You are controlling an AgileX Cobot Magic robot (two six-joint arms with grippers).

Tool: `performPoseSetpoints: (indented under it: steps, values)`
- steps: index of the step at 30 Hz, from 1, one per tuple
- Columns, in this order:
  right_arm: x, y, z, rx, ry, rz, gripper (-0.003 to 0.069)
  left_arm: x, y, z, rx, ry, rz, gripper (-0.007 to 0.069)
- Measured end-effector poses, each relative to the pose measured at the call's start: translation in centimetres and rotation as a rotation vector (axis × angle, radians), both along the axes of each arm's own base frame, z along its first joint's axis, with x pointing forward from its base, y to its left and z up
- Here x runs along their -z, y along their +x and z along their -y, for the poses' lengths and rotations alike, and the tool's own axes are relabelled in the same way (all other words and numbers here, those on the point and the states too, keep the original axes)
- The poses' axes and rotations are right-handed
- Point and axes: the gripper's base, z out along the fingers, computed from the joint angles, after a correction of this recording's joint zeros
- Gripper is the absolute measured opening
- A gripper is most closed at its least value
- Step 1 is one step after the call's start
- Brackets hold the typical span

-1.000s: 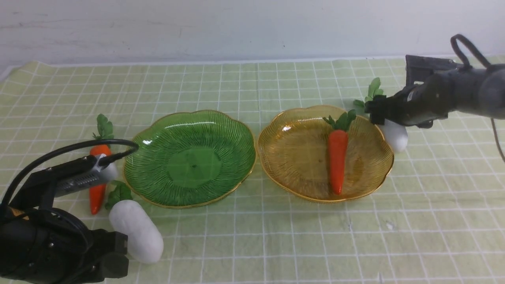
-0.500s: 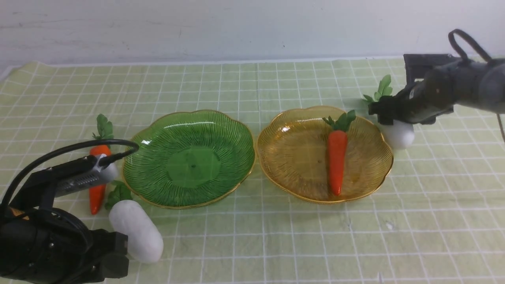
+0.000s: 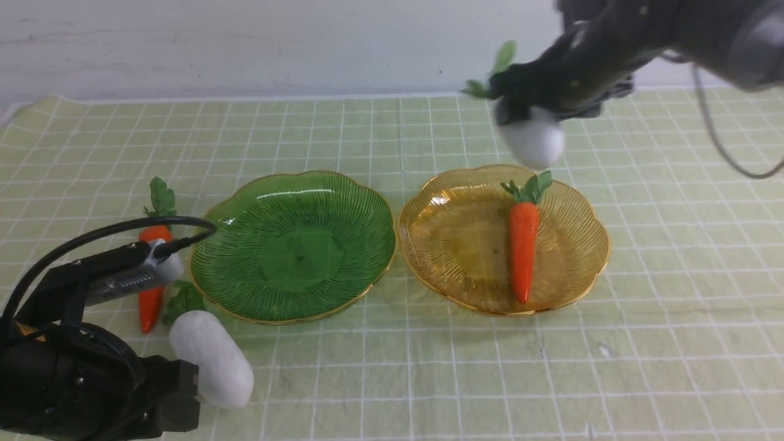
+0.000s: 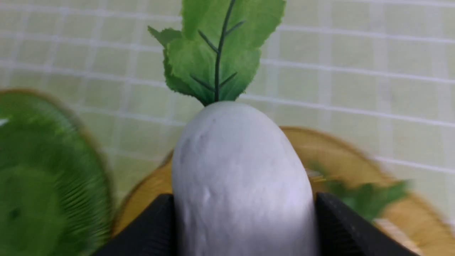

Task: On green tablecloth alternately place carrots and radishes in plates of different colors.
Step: 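Place the white radish onto the plate beside the other radish with the right gripper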

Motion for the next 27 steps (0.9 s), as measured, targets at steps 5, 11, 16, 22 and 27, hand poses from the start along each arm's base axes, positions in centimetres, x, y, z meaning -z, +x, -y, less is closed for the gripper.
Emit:
performPoseSetpoints:
  steps: [5, 11, 16, 22, 27]
  values:
    - [2.2, -2.0, -7.1, -0.175, 0.039, 0.026, 0.0444, 0.0, 0.1, 0.0, -0.003, 0.001, 0.008, 0.0258]
    - [3.8, -2.7, -11.1, -0.248, 0.044, 0.135, 0.0444, -0.1, 0.3, -0.1, -0.013, 0.003, 0.032, 0.0258]
    - [5.3, -2.2, -11.6, -0.252, 0.025, 0.164, 0.0507, -0.1, 0.5, -0.2, -0.016, 0.018, 0.053, 0.0258]
    - [6.1, -2.5, -11.4, -0.264, -0.011, 0.093, 0.0603, -0.1, 0.6, -0.2, -0.019, 0.023, 0.066, 0.0259]
    - [4.8, -3.7, -10.8, -0.287, -0.051, 0.013, 0.0533, -0.2, 1.1, -0.6, -0.02, 0.073, 0.124, 0.0314]
